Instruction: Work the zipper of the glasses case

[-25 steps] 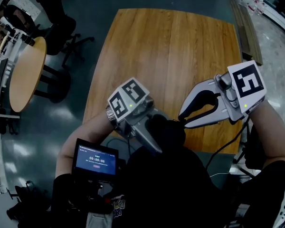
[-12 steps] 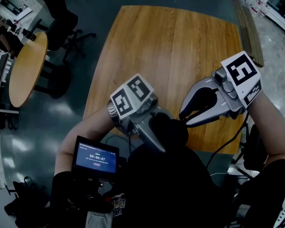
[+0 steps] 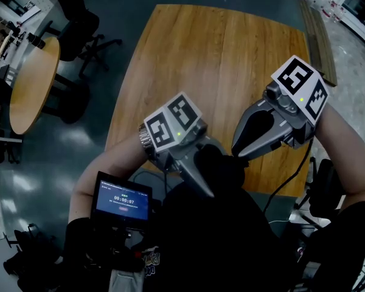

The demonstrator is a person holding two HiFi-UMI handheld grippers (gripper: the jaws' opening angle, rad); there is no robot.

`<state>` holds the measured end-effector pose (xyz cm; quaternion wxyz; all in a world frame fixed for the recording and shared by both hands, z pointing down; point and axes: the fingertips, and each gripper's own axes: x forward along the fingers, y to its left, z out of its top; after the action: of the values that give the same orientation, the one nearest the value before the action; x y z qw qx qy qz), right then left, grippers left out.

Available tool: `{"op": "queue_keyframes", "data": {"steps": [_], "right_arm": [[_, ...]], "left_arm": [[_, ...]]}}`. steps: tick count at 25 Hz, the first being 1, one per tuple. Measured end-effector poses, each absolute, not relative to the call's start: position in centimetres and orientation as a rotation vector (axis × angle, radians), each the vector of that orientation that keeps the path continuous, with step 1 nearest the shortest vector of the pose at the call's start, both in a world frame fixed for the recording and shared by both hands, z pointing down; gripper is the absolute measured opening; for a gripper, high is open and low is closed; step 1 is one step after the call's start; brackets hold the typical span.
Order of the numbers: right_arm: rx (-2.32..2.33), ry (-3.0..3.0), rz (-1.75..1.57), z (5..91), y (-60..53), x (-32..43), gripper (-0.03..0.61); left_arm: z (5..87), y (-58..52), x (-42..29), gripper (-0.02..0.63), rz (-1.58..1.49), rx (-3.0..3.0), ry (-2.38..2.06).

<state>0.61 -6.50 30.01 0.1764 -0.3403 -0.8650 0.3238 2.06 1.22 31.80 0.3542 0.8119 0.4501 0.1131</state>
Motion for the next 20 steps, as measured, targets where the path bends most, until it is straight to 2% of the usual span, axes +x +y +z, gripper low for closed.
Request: {"op": "queue_keyframes", "data": {"steps": [1, 14, 20], "right_arm": [[-0.935, -2.467, 0.875, 30.0, -6.7, 0.5, 0.009], [-0.427, -2.644, 0.081, 29.9, -8.1, -0.7, 0.005], [-0.241, -2.452, -0.454, 30.5, -8.6, -0.1, 0.005]], "left_arm": [[31.8, 1.1, 2.0, 0.267, 0.279, 2.098, 1.157], [32.8, -2.5, 1.5, 0.258, -0.041, 2.143, 0.891], [33.0, -3.4, 1.9, 0.255, -0.102, 2.194, 0.805]]}}
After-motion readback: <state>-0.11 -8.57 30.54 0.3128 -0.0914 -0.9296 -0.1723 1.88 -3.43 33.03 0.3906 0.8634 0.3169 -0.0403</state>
